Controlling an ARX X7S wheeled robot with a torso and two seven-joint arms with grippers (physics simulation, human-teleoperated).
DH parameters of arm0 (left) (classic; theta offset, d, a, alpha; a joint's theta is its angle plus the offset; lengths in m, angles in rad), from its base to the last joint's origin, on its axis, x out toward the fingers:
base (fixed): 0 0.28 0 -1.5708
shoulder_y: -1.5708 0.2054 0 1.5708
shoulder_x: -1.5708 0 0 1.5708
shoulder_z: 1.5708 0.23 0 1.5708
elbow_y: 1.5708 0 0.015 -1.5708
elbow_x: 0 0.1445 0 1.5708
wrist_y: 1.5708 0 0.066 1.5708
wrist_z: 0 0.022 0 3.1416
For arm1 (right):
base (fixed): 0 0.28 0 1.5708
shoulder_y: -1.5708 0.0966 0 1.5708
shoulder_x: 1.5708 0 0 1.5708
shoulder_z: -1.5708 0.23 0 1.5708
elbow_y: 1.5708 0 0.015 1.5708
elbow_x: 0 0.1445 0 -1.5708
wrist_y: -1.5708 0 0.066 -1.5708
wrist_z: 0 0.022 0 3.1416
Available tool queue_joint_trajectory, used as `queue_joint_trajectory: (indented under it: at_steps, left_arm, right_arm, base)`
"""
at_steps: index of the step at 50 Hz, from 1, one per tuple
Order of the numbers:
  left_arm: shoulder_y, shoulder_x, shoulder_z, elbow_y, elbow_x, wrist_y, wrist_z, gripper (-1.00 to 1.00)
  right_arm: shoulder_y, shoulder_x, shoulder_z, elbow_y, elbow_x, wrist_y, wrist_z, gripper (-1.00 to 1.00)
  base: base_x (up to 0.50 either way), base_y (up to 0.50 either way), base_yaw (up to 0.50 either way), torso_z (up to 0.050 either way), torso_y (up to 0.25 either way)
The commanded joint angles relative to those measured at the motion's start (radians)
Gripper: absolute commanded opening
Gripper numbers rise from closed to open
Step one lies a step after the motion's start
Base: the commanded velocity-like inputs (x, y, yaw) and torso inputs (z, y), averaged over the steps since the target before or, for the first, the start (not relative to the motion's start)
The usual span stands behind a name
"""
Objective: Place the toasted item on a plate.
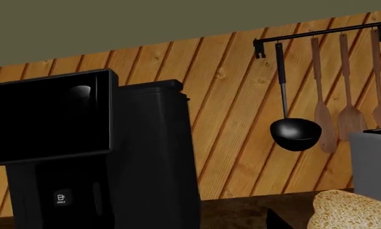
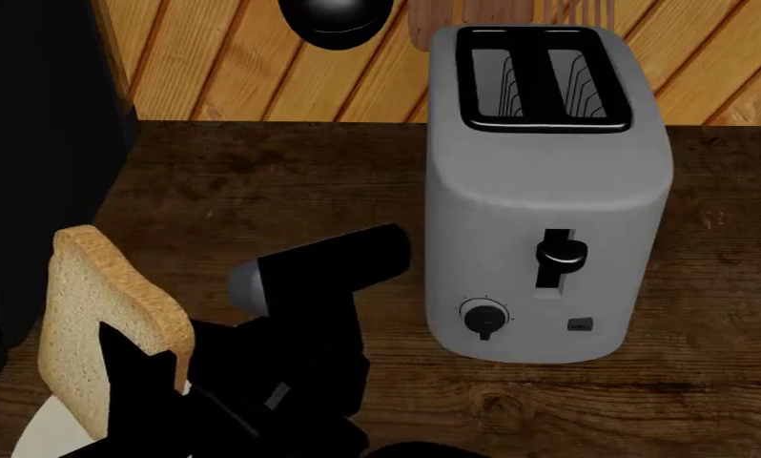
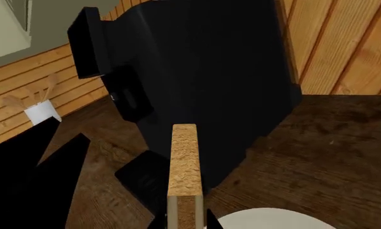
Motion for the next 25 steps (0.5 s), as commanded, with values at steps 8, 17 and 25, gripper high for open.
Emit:
queue_joint_trajectory:
  at_steps: [8, 17, 25]
  left_arm:
    - [0.009, -0.015, 0.009, -0.009, 0.004, 0.017, -0.016, 1.0]
    - [-0.001, -0.031, 0.007, -0.001, -0.02, 0.007, -0.027, 1.0]
    - [-0.004, -0.03, 0.037, -0.015, 0.002, 0.022, -0.025, 1.0]
  right_arm:
    - [-0.063, 0.038, -0.042, 0.007, -0.008, -0.044, -0.019, -1.0]
    - [-0.072, 0.041, -0.068, 0.032, -0.03, -0.08, -0.049, -1.0]
    - [-0.09, 0.055, -0.091, 0.052, -0.054, -0.104, -0.069, -1.0]
  base:
    - [0.0, 0.0, 0.0, 0.0, 0.0]
    - [0.0, 0.0, 0.0, 0.0, 0.0]
    - [0.0, 0.0, 0.0, 0.0, 0.0]
